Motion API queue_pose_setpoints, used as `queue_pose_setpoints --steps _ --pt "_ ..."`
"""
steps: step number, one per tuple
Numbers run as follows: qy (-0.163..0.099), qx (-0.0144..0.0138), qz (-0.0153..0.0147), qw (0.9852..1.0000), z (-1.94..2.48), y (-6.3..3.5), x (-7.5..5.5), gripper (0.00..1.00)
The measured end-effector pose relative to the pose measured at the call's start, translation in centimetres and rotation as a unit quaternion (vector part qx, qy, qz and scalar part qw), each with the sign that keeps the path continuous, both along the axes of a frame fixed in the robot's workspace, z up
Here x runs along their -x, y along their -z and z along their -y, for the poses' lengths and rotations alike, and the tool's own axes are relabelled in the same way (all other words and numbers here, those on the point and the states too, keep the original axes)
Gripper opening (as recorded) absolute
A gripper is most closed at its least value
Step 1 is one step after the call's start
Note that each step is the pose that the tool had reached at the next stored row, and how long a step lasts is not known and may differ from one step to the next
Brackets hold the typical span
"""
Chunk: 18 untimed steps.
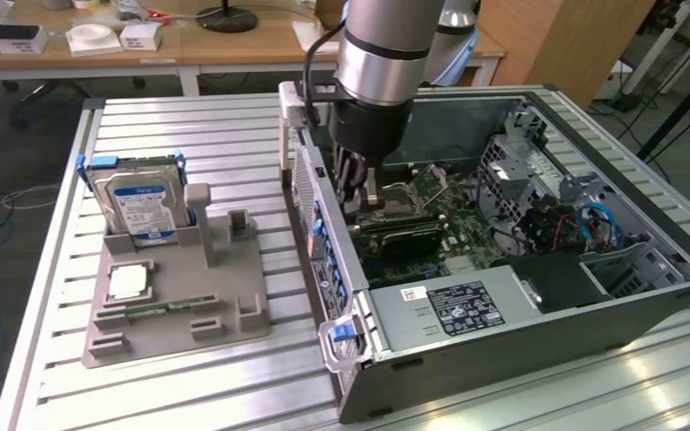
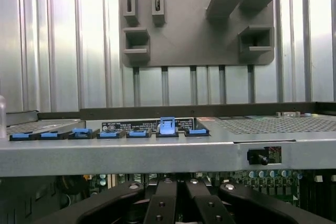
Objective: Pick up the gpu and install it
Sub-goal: 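Press down on the gpu until it lock into place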
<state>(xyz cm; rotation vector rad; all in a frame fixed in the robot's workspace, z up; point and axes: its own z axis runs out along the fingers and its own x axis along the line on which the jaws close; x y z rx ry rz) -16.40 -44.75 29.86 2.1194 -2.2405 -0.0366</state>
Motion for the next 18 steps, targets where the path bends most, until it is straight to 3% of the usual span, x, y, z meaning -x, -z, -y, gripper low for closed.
queue_pose_setpoints --steps 13,15,18 --pt "0.0 -0.0002 0.0003 1.0 -0.02 0.32 0.0 0.11" --pt "0.0 -0.0007 -0.0014 1.0 -0.03 0.22 -0.02 0.11" --pt "0.0 0.0 -0.0075 1.0 -0.03 -0.17 -0.04 0.11"
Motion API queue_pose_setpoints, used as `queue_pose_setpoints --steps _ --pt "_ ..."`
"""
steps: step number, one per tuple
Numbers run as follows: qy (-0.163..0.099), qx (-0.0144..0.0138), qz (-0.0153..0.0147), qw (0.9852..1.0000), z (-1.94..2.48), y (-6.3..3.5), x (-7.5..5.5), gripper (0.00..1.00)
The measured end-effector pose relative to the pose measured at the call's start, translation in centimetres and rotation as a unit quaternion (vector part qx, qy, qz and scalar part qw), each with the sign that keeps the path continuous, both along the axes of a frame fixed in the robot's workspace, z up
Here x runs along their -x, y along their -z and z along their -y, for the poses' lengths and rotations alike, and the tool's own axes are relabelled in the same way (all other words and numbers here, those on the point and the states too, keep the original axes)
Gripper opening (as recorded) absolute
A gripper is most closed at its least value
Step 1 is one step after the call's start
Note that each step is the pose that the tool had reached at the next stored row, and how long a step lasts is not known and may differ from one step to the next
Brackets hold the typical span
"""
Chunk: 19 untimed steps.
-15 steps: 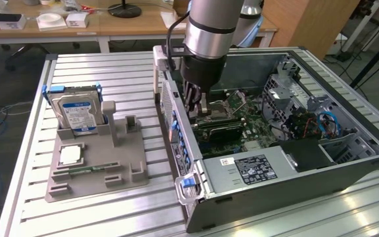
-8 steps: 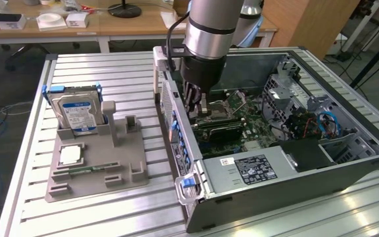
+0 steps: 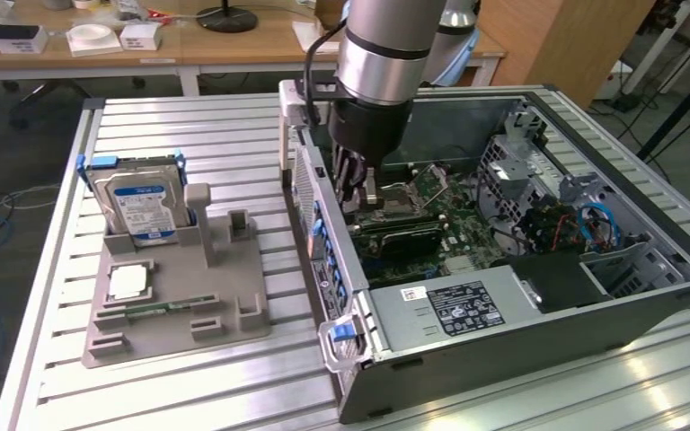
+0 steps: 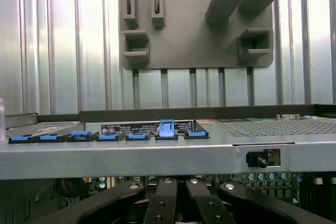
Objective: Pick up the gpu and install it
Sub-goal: 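Press down on the gpu until it lock into place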
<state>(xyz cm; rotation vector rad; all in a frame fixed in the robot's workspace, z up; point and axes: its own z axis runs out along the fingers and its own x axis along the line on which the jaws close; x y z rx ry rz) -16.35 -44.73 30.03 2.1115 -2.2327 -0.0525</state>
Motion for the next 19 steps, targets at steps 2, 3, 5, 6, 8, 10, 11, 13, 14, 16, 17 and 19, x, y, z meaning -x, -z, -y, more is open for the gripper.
queue_pose_setpoints --steps 2,3,5,6,8,10,11,13,14,16,17,19 --pt "0.0 -0.0002 -0.0017 1.0 0.0 -0.1 -0.02 0.11" --pt "0.0 -0.0002 -0.0017 1.0 0.0 -0.1 -0.03 0.11" --pt "0.0 0.0 -0.0019 1.0 0.01 -0.11 -0.03 0.11" --pt "0.0 -0.0001 -0.0018 1.0 0.01 -0.08 -0.02 0.11" --pt "0.0 0.0 -0.0012 1.0 0.01 0.05 -0.02 0.11" --pt "0.0 0.0 -0.0005 1.0 0.01 0.19 -0.01 0.11" --pt "0.0 0.0002 -0.0005 1.0 0.01 0.23 0.01 0.11" --pt "0.0 0.0006 -0.0005 1.0 0.01 0.31 0.02 0.11" --pt "0.0 0.0008 -0.0004 1.0 0.02 0.36 0.04 0.11" --pt "0.0 0.0008 -0.0001 1.0 0.02 0.46 0.05 0.11" --pt "0.0 0.0007 0.0 1.0 0.02 0.48 0.06 0.11" --pt "0.0 0.0005 -0.0008 1.0 0.0 0.49 0.05 0.11"
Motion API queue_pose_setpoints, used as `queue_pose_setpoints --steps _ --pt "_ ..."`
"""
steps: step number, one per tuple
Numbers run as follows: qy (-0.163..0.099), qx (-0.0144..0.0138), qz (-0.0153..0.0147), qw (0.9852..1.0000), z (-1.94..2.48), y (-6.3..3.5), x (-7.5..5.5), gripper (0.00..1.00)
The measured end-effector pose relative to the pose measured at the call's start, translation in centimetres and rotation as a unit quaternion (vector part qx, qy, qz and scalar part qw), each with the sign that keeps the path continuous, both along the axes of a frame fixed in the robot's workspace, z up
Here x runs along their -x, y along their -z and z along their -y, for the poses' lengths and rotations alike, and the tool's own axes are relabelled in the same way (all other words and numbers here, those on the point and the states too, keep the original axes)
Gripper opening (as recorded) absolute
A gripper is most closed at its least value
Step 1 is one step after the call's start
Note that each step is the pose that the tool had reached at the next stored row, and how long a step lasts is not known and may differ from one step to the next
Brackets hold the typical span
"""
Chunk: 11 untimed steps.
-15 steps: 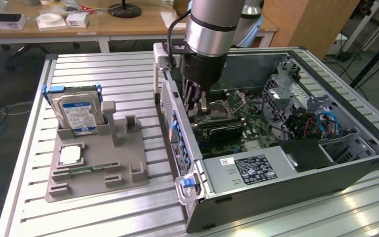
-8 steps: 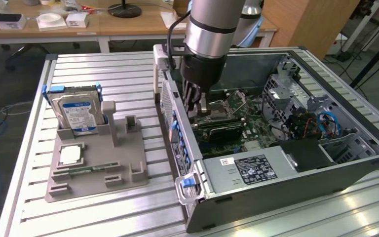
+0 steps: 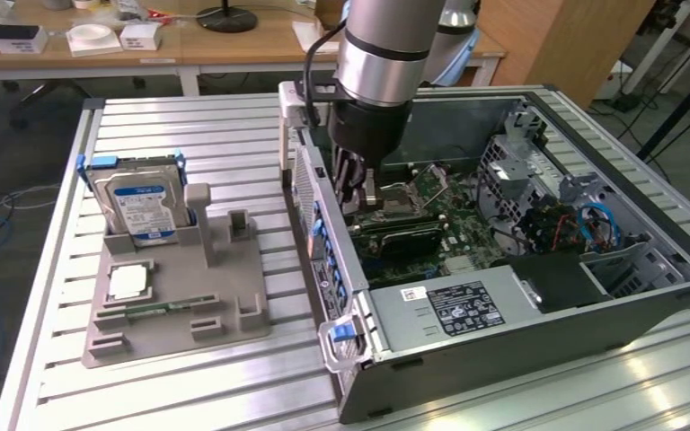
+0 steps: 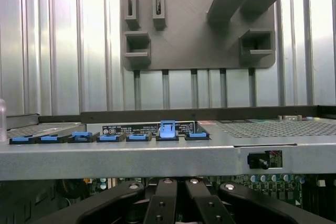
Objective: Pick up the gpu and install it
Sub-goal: 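Press down on the gpu until it lock into place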
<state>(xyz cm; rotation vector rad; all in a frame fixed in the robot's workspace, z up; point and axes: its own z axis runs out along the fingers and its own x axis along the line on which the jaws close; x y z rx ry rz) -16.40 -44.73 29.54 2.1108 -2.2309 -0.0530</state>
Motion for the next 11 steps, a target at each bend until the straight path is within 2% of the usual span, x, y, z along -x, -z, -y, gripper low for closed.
queue_pose_setpoints --steps 5,8,11 --pt "0.0 -0.0008 -0.0056 1.0 -0.01 -0.17 -0.1 0.11" --pt "0.0 0.0001 -0.0075 1.0 -0.02 -0.44 0.0 0.11" --pt "0.0 -0.0002 -0.0075 1.0 -0.03 -1.21 -0.1 0.11"
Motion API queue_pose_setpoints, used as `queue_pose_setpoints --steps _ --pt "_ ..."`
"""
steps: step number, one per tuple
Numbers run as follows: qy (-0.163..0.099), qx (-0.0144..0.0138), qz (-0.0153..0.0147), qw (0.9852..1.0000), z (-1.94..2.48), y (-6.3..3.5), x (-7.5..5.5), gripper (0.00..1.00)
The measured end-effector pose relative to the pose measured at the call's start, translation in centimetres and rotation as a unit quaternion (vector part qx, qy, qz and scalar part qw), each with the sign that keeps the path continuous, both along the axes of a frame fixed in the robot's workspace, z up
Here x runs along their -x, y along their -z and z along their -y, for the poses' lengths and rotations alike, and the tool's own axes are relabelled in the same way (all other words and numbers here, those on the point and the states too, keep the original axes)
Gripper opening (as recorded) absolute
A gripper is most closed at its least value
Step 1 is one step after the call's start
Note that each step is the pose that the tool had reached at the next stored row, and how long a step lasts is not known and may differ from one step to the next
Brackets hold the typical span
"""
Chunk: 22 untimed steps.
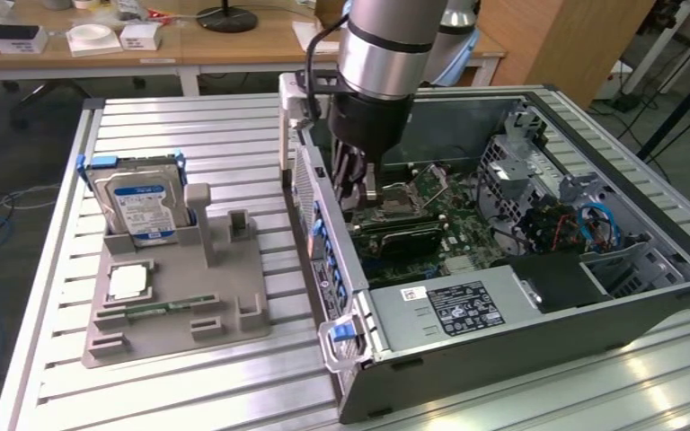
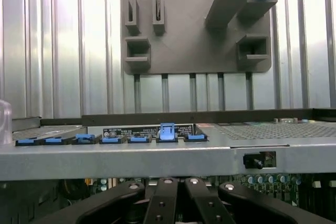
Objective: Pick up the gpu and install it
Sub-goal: 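Press down on the gpu until it lock into place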
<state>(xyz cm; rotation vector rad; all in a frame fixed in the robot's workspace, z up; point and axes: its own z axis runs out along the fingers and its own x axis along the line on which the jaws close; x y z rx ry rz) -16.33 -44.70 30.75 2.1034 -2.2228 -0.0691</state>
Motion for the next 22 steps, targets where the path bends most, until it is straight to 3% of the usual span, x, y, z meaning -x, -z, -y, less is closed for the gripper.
queue_pose_setpoints --steps 6,22 --pt "0.0 0.0001 -0.0004 1.0 -0.01 -0.42 -0.1 0.11" --pt "0.0 0.0 0.0016 1.0 -0.11 -0.41 -3.3 0.11"
